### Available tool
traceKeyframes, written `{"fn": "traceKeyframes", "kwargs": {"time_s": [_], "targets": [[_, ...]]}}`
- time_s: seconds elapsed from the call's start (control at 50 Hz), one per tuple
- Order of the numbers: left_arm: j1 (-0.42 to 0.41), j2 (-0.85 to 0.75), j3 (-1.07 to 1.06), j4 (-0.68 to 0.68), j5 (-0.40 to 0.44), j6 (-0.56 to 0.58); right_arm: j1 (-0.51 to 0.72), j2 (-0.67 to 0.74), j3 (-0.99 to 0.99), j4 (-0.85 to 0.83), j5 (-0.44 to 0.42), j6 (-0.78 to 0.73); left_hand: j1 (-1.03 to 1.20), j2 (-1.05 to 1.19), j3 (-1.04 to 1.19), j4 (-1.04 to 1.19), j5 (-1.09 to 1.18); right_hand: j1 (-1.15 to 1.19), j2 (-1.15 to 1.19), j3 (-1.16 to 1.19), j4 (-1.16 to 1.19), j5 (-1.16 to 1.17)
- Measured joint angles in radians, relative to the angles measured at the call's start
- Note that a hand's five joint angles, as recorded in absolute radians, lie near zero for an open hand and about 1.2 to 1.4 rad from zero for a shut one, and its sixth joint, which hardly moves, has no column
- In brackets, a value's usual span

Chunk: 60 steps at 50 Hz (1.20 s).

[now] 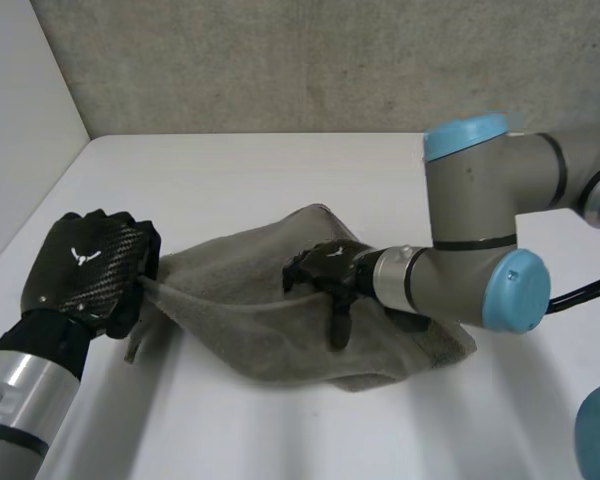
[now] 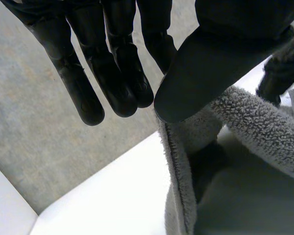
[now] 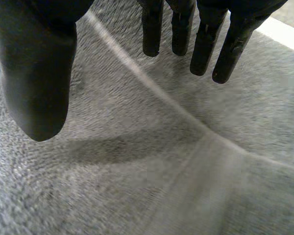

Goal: Fold the towel.

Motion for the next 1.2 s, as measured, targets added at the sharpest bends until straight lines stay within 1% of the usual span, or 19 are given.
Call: {"fn": "traceKeyframes", "kwargs": {"time_s": [0.2,0.26,0.3,0.32,0.36,0.4,0.42,0.44,0.46,0.5,0.66,0.72,0.8,0.88,0.96,1.0,1.08,1.14,1.2], "targets": [[-0.003,0.110,-0.036,-0.002,0.000,0.001,0.059,0.070,-0.037,-0.004,-0.001,-0.002,0.000,0.000,0.000,0.000,0.000,0.003,0.001,0.003,0.003,0.003],[-0.002,0.124,-0.042,-0.003,0.000,0.002,0.070,0.085,-0.050,-0.004,-0.001,-0.002,0.000,0.000,0.000,0.000,0.000,0.072,0.073,0.070,0.068,0.066],[0.000,0.126,-0.045,-0.002,0.000,0.006,0.075,0.094,-0.058,-0.004,0.000,-0.003,0.000,0.000,0.000,0.000,0.000,0.190,0.196,0.191,0.187,0.175],[0.002,0.125,-0.046,-0.002,0.000,0.009,0.076,0.096,-0.063,-0.004,0.000,-0.003,0.000,0.000,0.000,0.000,0.000,0.303,0.313,0.306,0.310,0.283],[0.005,0.122,-0.046,0.000,0.000,0.015,0.078,0.099,-0.069,-0.004,0.000,-0.004,0.000,0.000,0.000,0.000,0.000,0.443,0.446,0.436,0.439,0.417],[0.014,0.113,-0.045,0.006,0.000,0.026,0.078,0.100,-0.079,-0.004,0.001,-0.004,0.000,0.000,0.000,0.000,0.000,0.658,0.669,0.653,0.648,0.624],[0.018,0.110,-0.044,0.009,0.000,0.030,0.078,0.101,-0.083,-0.004,0.002,-0.004,0.000,0.000,0.000,0.000,0.000,0.747,0.757,0.721,0.732,0.708],[0.026,0.102,-0.041,0.016,0.001,0.036,0.078,0.101,-0.092,-0.004,0.004,-0.004,0.000,0.000,0.000,0.000,0.000,0.892,0.902,0.875,0.894,0.869],[0.035,0.094,-0.039,0.024,0.001,0.042,0.077,0.101,-0.101,-0.004,0.005,-0.004,0.000,0.000,0.000,0.000,0.000,0.969,0.972,0.949,0.973,0.941],[0.050,0.081,-0.034,0.041,0.001,0.049,0.076,0.101,-0.117,-0.005,0.007,-0.003,0.000,0.000,0.000,0.000,0.000,1.005,0.994,0.989,1.017,0.973],[0.106,-0.012,0.032,0.159,0.011,0.065,0.051,0.101,-0.231,-0.009,0.019,-0.002,0.000,0.000,0.000,0.000,0.000,1.005,0.994,0.992,1.022,0.974],[0.113,-0.078,0.104,0.207,0.026,0.065,0.032,0.099,-0.311,-0.022,0.044,-0.003,0.000,0.000,0.000,0.000,0.000,1.005,0.995,0.992,1.022,0.974],[0.111,-0.181,0.235,0.245,0.043,0.063,0.002,0.090,-0.447,-0.083,0.114,-0.005,0.000,0.000,0.001,0.000,0.000,1.006,0.996,0.992,1.022,0.974],[0.093,-0.322,0.460,0.266,0.043,0.060,-0.031,0.057,-0.587,-0.231,0.223,-0.007,0.000,0.000,0.001,0.000,0.000,1.006,1.008,1.007,1.022,0.978],[0.056,-0.448,0.703,0.274,0.032,0.060,-0.047,-0.002,-0.633,-0.416,0.305,-0.011,0.000,0.001,0.001,0.000,0.000,1.006,1.015,1.008,1.022,0.978],[0.033,-0.516,0.842,0.279,0.020,0.060,-0.050,-0.040,-0.619,-0.509,0.336,-0.016,0.000,0.001,0.001,0.000,0.000,1.006,1.015,1.008,1.022,0.978],[0.003,-0.620,1.046,0.293,-0.018,0.060,-0.051,-0.093,-0.535,-0.585,0.358,-0.040,0.002,0.001,0.001,0.000,0.000,1.006,1.015,1.008,1.022,0.992],[-0.007,-0.668,1.113,0.296,-0.046,0.060,-0.048,-0.120,-0.437,-0.567,0.359,-0.080,0.005,0.001,0.001,0.000,0.000,1.006,1.015,1.008,1.022,0.992],[-0.011,-0.701,1.100,0.291,-0.066,0.059,-0.042,-0.141,-0.306,-0.503,0.356,-0.147,0.005,0.001,0.001,0.000,0.000,1.005,1.015,1.008,1.022,0.992]]}}
